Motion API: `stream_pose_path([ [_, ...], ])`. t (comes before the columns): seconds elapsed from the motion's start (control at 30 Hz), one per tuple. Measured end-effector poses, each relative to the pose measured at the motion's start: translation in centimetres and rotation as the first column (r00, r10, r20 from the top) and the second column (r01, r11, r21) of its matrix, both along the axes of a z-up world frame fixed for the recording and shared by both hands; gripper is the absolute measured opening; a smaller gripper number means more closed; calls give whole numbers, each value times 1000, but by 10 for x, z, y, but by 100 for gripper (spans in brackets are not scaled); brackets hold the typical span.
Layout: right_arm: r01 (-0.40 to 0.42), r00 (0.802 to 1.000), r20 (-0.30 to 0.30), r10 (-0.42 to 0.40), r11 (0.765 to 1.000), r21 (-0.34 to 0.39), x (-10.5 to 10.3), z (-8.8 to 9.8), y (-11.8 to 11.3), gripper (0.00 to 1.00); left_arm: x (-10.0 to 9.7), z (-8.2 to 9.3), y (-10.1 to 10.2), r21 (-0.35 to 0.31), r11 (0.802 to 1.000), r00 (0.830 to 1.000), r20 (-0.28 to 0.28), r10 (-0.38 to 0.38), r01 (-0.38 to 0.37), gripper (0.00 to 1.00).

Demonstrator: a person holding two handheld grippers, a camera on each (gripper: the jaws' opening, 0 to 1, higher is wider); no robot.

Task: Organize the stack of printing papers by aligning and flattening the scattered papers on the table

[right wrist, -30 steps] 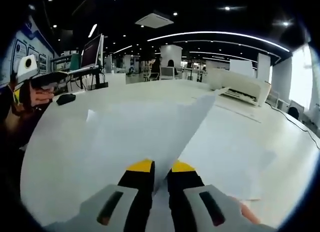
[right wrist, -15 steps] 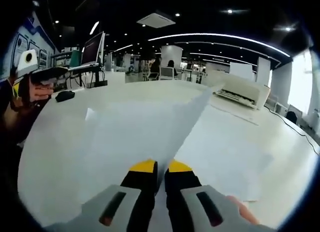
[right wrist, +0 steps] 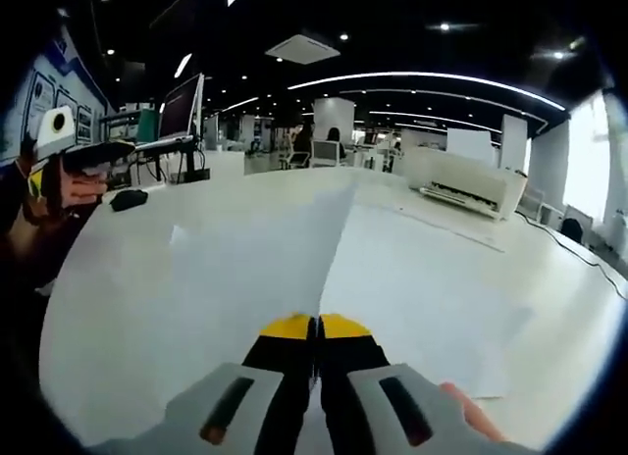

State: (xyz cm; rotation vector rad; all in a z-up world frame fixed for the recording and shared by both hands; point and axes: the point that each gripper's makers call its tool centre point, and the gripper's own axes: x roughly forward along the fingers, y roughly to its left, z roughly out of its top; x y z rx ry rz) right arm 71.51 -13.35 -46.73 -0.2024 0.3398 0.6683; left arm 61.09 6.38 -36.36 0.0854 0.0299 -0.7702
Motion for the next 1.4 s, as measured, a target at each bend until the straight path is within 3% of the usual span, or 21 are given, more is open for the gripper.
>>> stream_pose_path([
  [0.37, 2, 990, 141, 5, 999, -48, 1, 30, -1, 0, 1, 7, 2, 4, 1000, 1000, 16, 2, -2, 93],
  [0.5, 4, 982, 187, 4, 999, -44, 2, 49, -4, 0, 2, 9, 4, 6, 1000, 1000, 18, 6, -6, 93],
  [0.73, -26, 979, 202, 22, 1000, 14, -2, 93, -7, 0, 3, 15, 9, 4, 1000, 1000, 29, 11, -11, 93],
  [1.07, -56, 961, 267, 75, 995, -78, -13, 141, -11, 0, 1, 19, 9, -4, 1000, 999, 40, 10, -10, 93],
  [1.4, -65, 948, 299, 106, 987, -144, -23, 164, -10, 0, 0, 26, 11, -11, 1000, 998, 57, 16, -15, 93],
])
